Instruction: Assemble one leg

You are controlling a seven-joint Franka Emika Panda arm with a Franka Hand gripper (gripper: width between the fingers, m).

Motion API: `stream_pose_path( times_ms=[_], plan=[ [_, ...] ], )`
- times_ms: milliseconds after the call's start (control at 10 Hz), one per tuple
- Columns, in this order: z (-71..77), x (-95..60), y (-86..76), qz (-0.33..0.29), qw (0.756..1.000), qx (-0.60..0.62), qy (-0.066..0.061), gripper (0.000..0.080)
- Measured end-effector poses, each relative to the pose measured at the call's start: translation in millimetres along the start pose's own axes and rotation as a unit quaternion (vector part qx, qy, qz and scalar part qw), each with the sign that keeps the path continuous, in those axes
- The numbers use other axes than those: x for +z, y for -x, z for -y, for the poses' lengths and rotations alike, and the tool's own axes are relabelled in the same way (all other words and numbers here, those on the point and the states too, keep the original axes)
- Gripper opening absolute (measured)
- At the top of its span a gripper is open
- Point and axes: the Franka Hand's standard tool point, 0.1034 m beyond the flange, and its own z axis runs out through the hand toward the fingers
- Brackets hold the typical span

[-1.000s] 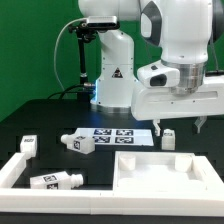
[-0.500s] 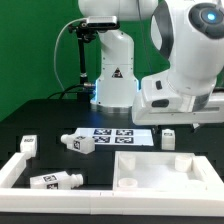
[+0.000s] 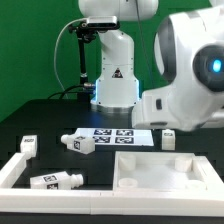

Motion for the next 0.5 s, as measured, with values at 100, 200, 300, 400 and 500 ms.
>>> stream_pose_path(
  times_ms=[100, 200, 300, 400, 500],
  plan=[
    [1.2, 2.7, -3.9, 0.003, 1.000, 0.004, -0.001, 0.0649],
    [1.4, 1.8, -3.5, 0.002, 1.000, 0.002, -0.001, 0.0649],
    [1.5, 1.9, -3.6, 0.001, 1.000, 0.000, -0.001, 0.0649],
    [1.7, 2.7, -6.1, -0.005, 1.000, -0.001, -0.002, 0.0649],
    [1.5, 7.9, -10.9, -0.021, 1.000, 0.001, -0.004, 0.0649]
  ],
)
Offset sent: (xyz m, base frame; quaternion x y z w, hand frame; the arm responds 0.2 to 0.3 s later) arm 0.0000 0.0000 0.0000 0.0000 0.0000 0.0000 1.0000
